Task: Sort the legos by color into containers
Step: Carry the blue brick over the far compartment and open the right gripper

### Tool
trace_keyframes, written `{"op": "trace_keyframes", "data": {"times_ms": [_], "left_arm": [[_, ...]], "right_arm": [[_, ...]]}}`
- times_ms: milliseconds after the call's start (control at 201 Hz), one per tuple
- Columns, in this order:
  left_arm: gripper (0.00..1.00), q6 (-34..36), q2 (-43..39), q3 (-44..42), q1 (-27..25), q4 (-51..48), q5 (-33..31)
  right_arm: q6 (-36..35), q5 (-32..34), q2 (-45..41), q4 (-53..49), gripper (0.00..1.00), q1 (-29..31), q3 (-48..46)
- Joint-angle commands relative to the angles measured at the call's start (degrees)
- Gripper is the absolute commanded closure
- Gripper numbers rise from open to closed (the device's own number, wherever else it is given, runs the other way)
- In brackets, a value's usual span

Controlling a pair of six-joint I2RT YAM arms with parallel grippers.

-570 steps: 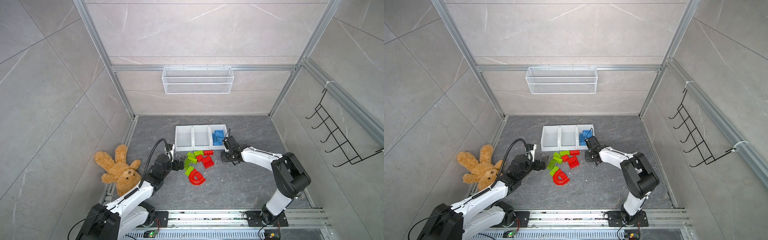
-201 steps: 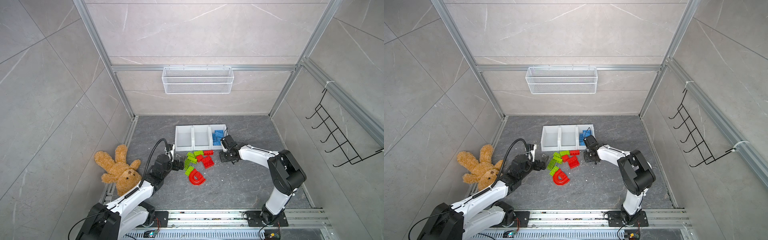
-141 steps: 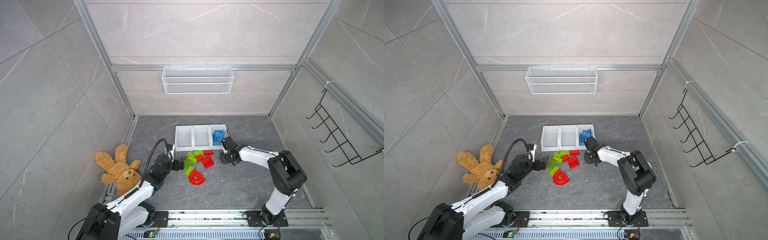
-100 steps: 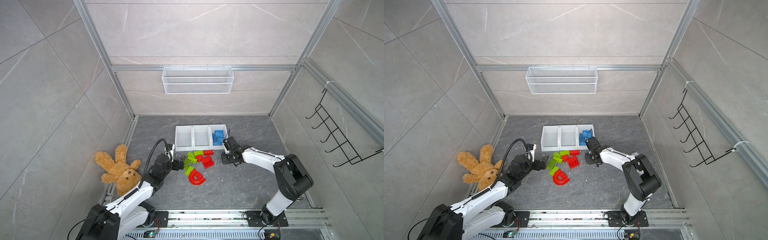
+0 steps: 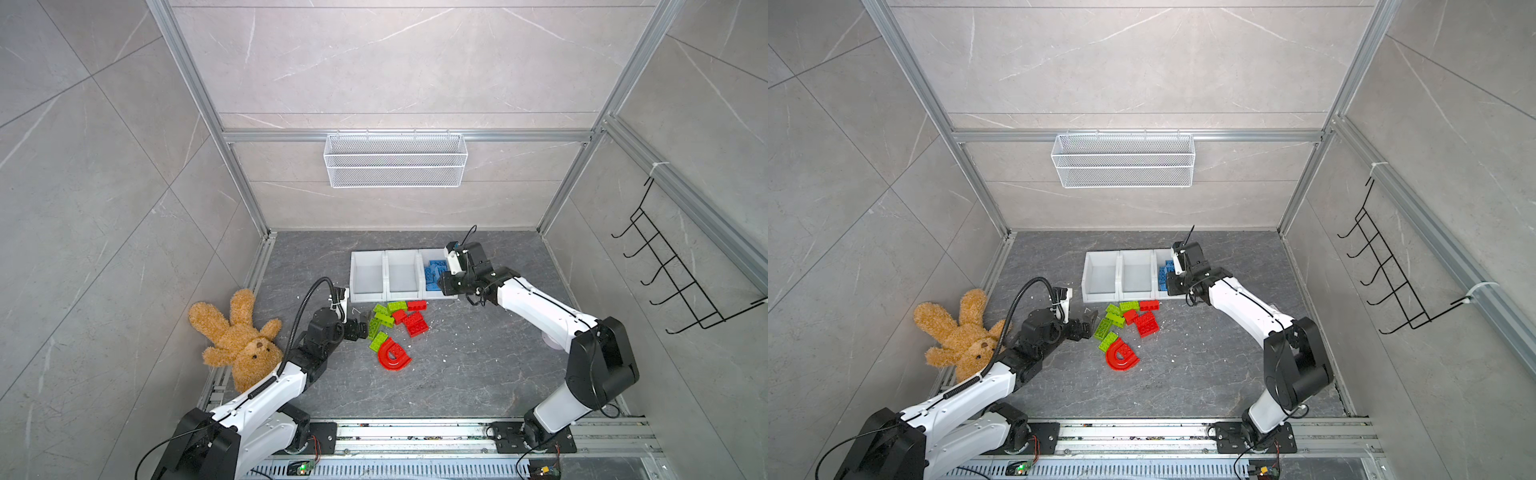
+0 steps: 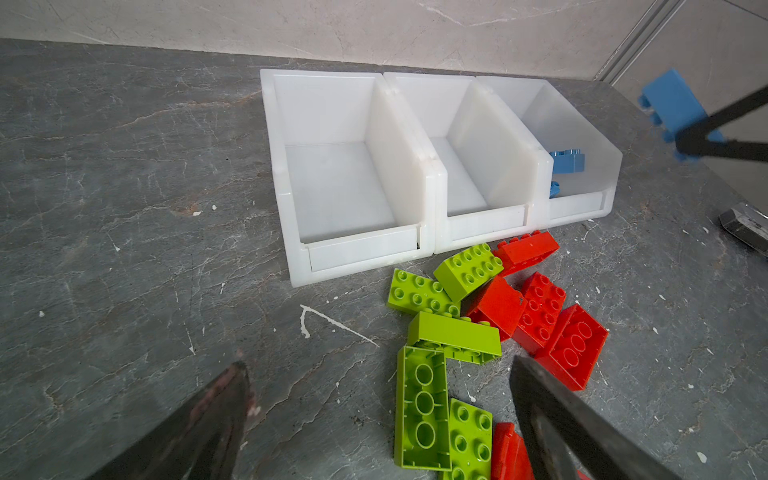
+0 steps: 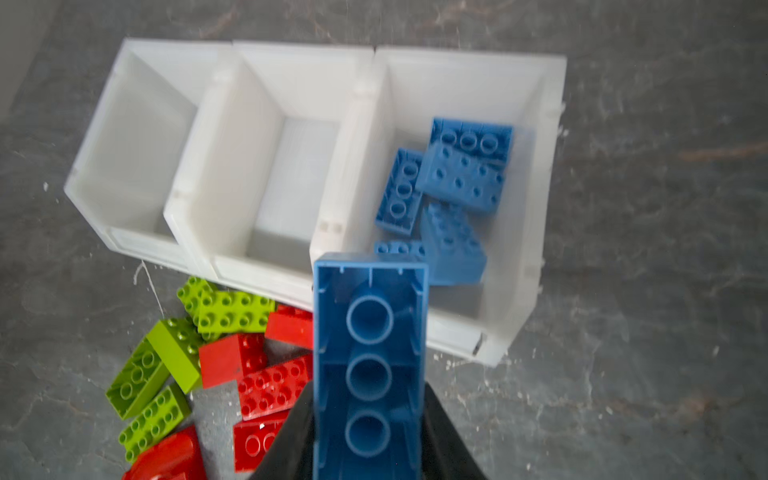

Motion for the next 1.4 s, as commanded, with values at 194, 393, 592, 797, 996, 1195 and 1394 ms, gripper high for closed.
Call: {"op": "trace_keyframes", "data": {"times_ms": [194, 393, 592, 797, 996, 1195, 1394], "left_arm": [[0.01, 1.37, -0.05, 0.33, 0.16, 2.31, 0.02], [0.0, 1.56, -1.36, 0.01, 0.2, 1.66, -0.74], [0.01, 1.8, -1.75, -0.23, 0.16, 1.27, -1.04], [0.01, 2.06, -2.73, -0.58, 0.17, 1.47, -1.1], [0.0, 1.81, -2.32, -0.15, 0.11, 1.01, -1.57], [0.01, 1.83, -2.55, -0.39, 0.13, 1.45, -0.87], [0.0, 1.48, -2.68, -0.5, 0.1, 1.82, -0.6]], "right_arm": [[-5.49, -1.06, 12.0, -4.47, 0.75, -2.56, 11.64], [-5.34, -3.09, 17.21, -4.93, 0.74, -2.6, 15.33], [-4.12, -5.01, 20.04, -3.61, 0.72, -2.61, 15.28], [-3.48, -5.08, 21.55, -2.98, 0.66, -2.6, 14.9], [-2.98, -5.02, 19.09, -2.92, 0.45, -2.55, 14.26], [-2.34, -4.07, 11.11, -2.69, 0.38, -2.26, 10.11], [1.6, -2.39, -1.71, 2.33, 0.36, 3.66, -3.55]]}}
